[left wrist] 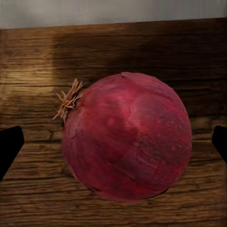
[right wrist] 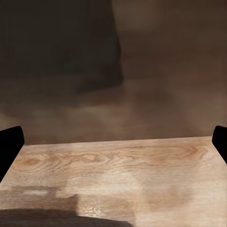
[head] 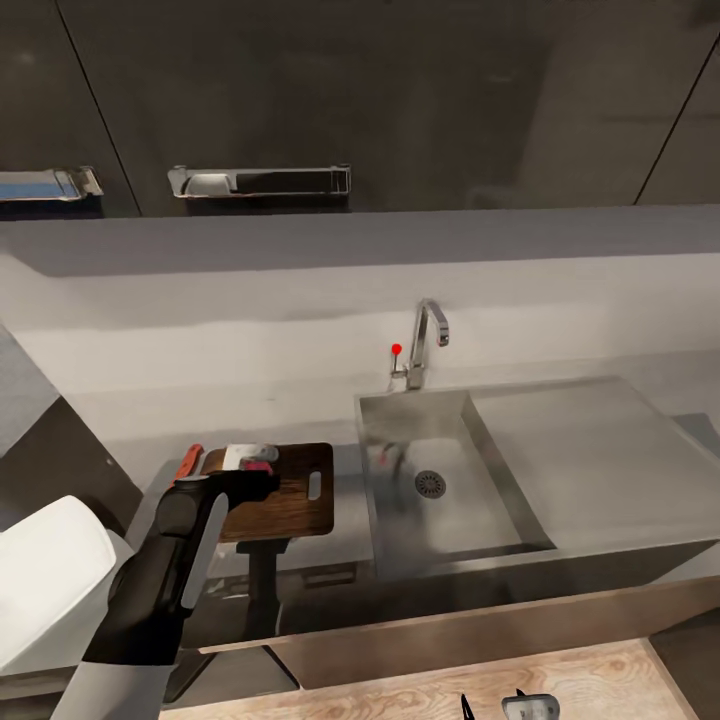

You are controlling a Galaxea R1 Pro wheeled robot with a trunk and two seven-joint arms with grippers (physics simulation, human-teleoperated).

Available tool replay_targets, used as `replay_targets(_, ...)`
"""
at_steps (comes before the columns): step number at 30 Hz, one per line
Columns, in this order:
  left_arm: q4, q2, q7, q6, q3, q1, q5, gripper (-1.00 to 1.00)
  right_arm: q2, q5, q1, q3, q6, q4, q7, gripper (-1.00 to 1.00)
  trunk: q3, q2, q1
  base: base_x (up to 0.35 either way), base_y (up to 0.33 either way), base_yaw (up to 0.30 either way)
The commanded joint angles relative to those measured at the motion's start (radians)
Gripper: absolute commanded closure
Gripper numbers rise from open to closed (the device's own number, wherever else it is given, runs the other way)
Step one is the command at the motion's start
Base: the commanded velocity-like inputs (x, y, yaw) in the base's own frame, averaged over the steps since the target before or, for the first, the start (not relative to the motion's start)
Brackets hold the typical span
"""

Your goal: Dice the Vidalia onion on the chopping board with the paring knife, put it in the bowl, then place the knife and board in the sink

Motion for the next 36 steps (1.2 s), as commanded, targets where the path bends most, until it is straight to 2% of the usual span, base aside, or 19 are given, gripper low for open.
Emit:
replay_targets(1,-0.008,0.000,0.009,0.005,-0.001,-0.001,0.005,-1.00,-0.002,-0.010,-0.001,0.008,-0.003,0.000,-0.008,-1.00,0.000,-0.002,0.001,0.000,0.000,0.000)
replay_targets(18,-0.043,-0.001,0.010,0.006,-0.001,-0.001,0.005,-1.00,-0.002,-0.012,-0.001,0.008,-0.003,0.000,-0.008,-1.00,0.027,-0.002,0.001,-0.017,0.000,0.000)
replay_targets(36,-0.041,0.000,0.010,0.006,-0.004,-0.001,0.005,-1.00,-0.002,-0.012,-0.001,0.008,-0.004,0.001,-0.008,-1.00,0.056,-0.002,0.001,-0.319,0.000,0.000)
